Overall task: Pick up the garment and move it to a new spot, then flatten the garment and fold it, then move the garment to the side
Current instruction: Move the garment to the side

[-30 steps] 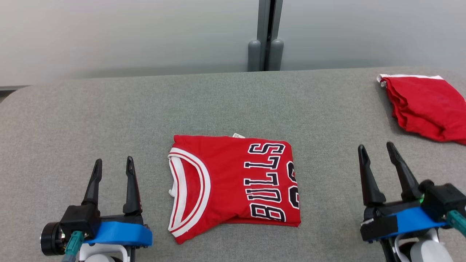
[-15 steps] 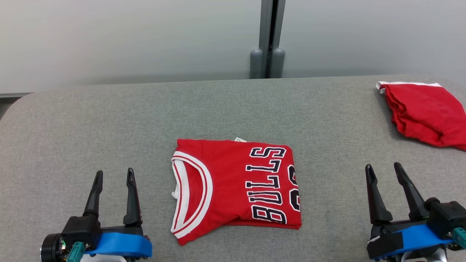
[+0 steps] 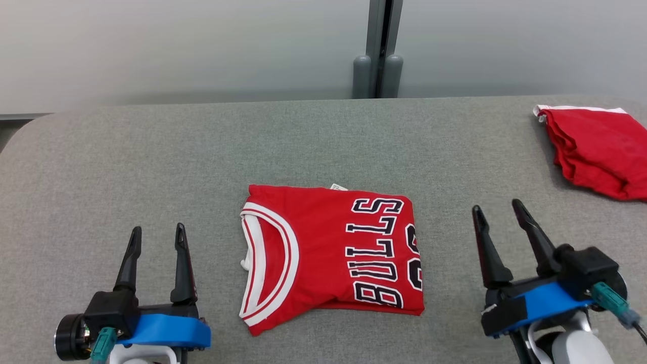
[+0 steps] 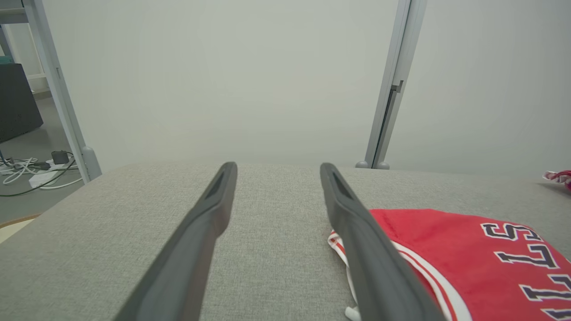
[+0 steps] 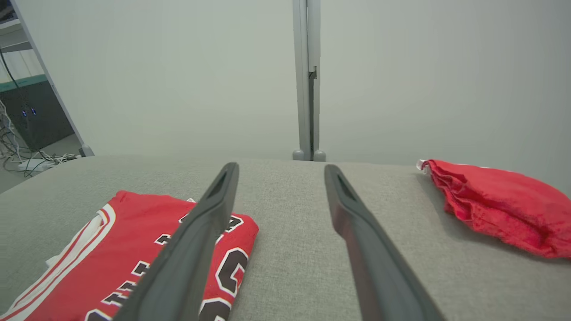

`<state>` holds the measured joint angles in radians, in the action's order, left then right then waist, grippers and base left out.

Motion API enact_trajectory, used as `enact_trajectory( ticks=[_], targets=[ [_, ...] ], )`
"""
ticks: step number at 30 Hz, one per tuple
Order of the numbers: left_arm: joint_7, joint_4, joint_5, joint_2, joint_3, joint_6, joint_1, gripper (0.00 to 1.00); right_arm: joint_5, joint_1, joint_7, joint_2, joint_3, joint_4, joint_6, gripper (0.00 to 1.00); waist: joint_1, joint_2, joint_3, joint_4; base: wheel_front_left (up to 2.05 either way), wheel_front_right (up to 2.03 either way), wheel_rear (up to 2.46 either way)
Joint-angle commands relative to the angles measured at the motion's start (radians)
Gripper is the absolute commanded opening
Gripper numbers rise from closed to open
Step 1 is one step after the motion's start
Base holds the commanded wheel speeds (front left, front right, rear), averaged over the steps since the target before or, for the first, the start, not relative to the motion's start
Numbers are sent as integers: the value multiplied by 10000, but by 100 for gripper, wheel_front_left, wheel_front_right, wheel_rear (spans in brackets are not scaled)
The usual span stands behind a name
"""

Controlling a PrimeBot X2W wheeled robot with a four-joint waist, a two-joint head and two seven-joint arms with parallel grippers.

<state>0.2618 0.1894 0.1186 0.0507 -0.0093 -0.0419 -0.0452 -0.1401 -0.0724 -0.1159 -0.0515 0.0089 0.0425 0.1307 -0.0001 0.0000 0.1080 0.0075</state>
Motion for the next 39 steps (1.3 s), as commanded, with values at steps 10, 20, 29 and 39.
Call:
enact_trajectory(
  ticks=[10, 20, 29, 39],
  targets=[
    [41, -87, 72, -5, -230, 31, -577, 100, 119, -1896, 722, 3, 950, 1739, 1, 100, 1, 0, 655, 406, 0, 0, 0],
    [41, 5, 283, -5, -529, 127, -1062, 100, 256, -2598, 442, 3, 1005, 4285, 1, 100, 1, 0, 1213, 999, 0, 0, 0],
    [41, -30, 302, -5, -528, 191, -1051, 100, -249, -2408, 340, 6, 1695, 5698, 3, 100, 1, 0, 1365, 1108, 0, 0, 0],
    [41, -66, 271, -5, -476, 202, -1181, 100, -616, -3158, -200, -154, 1887, 5677, 0, 0, 1, 0, 1467, 588, 0, 0, 0]
  ],
)
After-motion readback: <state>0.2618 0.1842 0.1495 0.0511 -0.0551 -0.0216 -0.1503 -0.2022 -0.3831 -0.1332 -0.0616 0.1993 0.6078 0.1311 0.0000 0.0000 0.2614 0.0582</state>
